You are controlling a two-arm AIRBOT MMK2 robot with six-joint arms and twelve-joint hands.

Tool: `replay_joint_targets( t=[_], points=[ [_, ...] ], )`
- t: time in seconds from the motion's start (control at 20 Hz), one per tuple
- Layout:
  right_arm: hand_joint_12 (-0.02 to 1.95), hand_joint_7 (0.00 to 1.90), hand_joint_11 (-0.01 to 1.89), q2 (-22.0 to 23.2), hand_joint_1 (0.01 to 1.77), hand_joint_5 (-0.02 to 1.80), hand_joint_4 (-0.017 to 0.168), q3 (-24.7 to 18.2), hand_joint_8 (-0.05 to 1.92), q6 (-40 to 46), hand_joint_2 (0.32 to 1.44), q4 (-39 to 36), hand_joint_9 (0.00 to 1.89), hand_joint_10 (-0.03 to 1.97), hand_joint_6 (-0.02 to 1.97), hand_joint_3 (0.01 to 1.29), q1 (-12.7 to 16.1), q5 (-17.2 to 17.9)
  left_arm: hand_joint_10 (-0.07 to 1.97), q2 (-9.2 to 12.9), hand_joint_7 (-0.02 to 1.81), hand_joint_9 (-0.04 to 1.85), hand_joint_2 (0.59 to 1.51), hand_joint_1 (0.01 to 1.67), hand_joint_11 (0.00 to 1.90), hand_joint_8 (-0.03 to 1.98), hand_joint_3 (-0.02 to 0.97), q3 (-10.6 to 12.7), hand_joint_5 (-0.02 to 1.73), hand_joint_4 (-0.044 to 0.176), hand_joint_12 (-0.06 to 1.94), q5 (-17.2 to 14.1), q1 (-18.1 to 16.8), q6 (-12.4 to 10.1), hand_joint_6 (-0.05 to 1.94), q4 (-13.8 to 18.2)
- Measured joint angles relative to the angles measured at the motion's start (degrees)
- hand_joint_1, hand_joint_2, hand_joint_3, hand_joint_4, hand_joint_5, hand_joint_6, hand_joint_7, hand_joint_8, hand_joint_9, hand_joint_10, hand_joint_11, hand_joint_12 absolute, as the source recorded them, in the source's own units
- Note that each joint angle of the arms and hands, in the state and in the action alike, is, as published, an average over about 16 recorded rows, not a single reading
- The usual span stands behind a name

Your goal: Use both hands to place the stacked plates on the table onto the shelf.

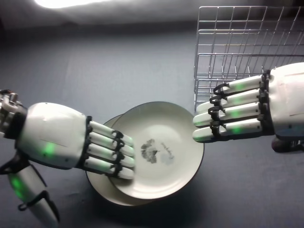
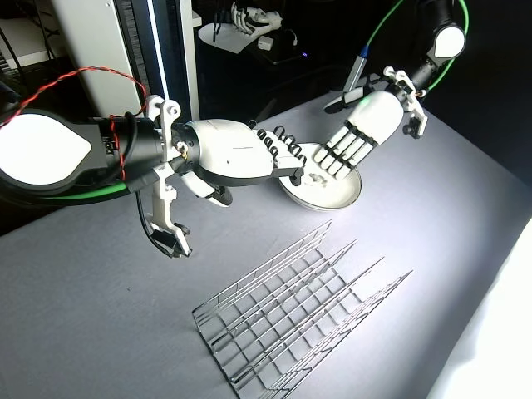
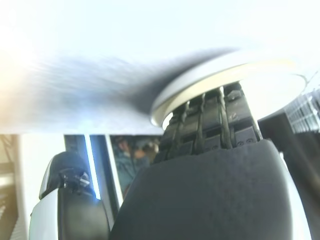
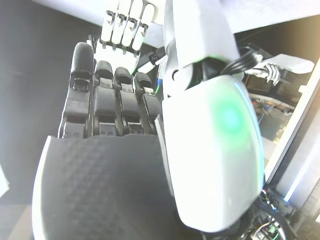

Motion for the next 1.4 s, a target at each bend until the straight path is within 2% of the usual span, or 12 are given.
replay_joint_targets(
  t=[0.6, 0.95, 1.4],
  points=[
    [0.82, 0.06, 0.01, -5.4, 1.37, 0.06, 0.004, 0.7, 0.02, 0.0, 1.00, 0.4, 0.10, 0.01, 0.03, 0.02, -1.4, -5.0, -0.01, -3.4, -0.01, -0.01, 0.993, 0.02, 0.01, -0.02, 0.009, -1.5, -0.01, -0.003, -0.01, 2.6, -1.2, -0.3, -0.01, -2.1],
    [0.96, 0.15, 0.01, -9.6, 1.32, 0.14, 0.004, 3.4, 0.02, 0.0, 0.99, 0.7, 0.19, 0.01, 0.03, 0.02, -1.5, -7.2, -0.01, -4.0, -0.01, -0.02, 0.994, 0.02, 0.01, -0.02, 0.010, -1.5, 0.00, -0.003, -0.02, 2.9, -1.8, -0.6, -0.01, -2.0],
    [1.08, 0.36, 0.07, -14.7, 1.27, 0.35, 0.004, 7.9, 0.02, 0.0, 0.96, 1.4, 0.38, 0.00, 0.03, 0.02, -1.0, -8.0, -0.02, -4.2, -0.01, -0.02, 0.999, 0.02, 0.02, -0.02, 0.010, -1.3, 0.00, -0.003, -0.02, 2.8, -2.0, -0.8, -0.01, -2.0]
  ],
)
